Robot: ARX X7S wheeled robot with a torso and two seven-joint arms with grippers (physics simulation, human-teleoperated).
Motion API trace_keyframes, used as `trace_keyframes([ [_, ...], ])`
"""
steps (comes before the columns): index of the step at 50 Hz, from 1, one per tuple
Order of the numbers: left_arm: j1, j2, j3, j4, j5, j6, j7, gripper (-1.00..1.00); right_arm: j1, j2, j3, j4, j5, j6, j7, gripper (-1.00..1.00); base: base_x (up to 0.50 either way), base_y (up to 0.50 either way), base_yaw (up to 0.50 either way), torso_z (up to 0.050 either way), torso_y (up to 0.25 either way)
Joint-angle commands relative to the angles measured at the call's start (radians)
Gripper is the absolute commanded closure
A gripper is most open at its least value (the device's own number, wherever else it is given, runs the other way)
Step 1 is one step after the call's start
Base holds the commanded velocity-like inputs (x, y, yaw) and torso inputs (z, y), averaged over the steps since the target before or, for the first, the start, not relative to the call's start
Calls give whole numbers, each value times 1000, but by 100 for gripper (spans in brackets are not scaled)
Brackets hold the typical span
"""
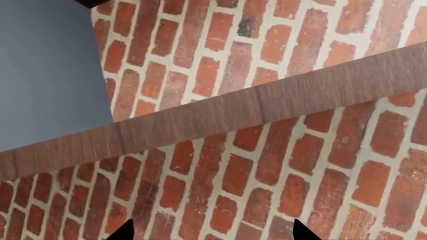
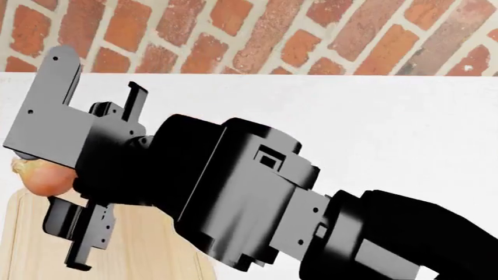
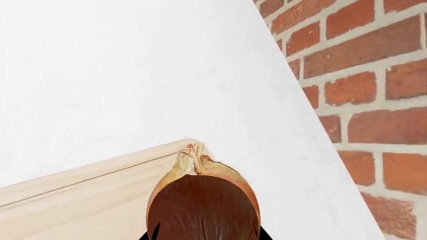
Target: Place the avocado, onion, tomato and bell pepper on the cutting board.
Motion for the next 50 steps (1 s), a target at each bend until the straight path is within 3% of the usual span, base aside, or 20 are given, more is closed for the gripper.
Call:
trace_keyframes([
  [1, 16, -9, -30, 7, 19, 15, 28, -100, -63, -126, 23, 110, -103, -72, 35, 100, 0, 0, 0, 0, 0],
  [32, -24, -39, -17, 9, -34, 3, -2, -100, -88, -145, -48, 110, -18, -4, 42, 100, 0, 0, 0, 0, 0],
  [33, -26, -40, -15, 9, -38, 1, -3, -100, -87, -143, -44, 109, -19, -4, 51, -100, 0, 0, 0, 0, 0],
  [44, -76, -30, 1, -10, -37, -16, -4, -100, 17, -63, 7, -51, 39, 87, 91, -100, 0, 0, 0, 0, 0],
  [50, -87, -22, 9, -14, -27, -18, 4, -100, 147, 24, 30, -130, 71, 148, 29, -100, 0, 0, 0, 0, 0],
])
